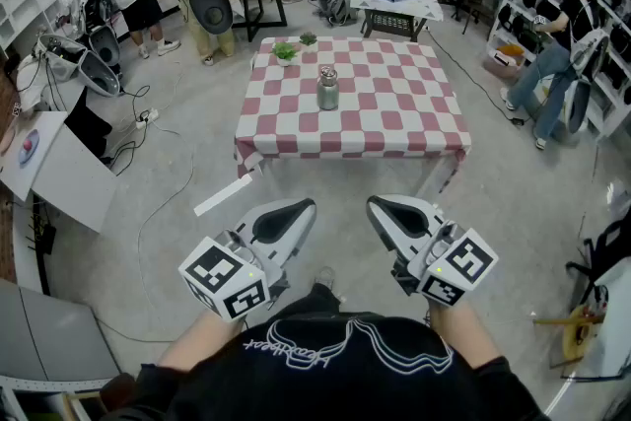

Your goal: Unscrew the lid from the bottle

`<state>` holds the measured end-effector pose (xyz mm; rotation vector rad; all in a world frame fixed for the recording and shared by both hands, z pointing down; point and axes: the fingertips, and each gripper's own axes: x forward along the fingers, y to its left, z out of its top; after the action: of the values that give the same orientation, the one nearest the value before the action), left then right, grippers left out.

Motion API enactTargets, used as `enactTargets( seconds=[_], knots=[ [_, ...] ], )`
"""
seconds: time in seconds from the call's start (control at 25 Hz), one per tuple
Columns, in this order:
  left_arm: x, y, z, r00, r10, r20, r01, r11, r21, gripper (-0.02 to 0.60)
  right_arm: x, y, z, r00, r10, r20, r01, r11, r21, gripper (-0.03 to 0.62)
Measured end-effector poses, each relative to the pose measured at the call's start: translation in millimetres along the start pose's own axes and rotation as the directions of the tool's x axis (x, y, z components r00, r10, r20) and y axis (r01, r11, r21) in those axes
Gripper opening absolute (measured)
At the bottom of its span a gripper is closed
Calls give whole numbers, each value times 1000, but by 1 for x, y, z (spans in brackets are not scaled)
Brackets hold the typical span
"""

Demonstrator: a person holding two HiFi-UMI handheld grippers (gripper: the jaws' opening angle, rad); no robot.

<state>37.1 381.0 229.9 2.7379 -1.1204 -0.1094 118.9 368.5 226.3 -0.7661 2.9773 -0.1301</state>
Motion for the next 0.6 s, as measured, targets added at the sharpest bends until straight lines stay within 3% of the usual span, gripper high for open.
enactTargets(
  seconds=[0.28,0.44,0.6],
  knots=[
    [1,1,-3,1000,5,-4,-5,1000,16,6,-2,-5,-2,1000,-15,0,15,1000,-5,4],
    [3,-1,-7,1000,2,-31,-1,999,41,6,-7,-10,6,998,-37,46,37,999,2,5],
    [6,6,-11,999,-1,-36,1,1000,18,8,-10,-18,7,996,-73,51,75,997,-28,17]
  ],
)
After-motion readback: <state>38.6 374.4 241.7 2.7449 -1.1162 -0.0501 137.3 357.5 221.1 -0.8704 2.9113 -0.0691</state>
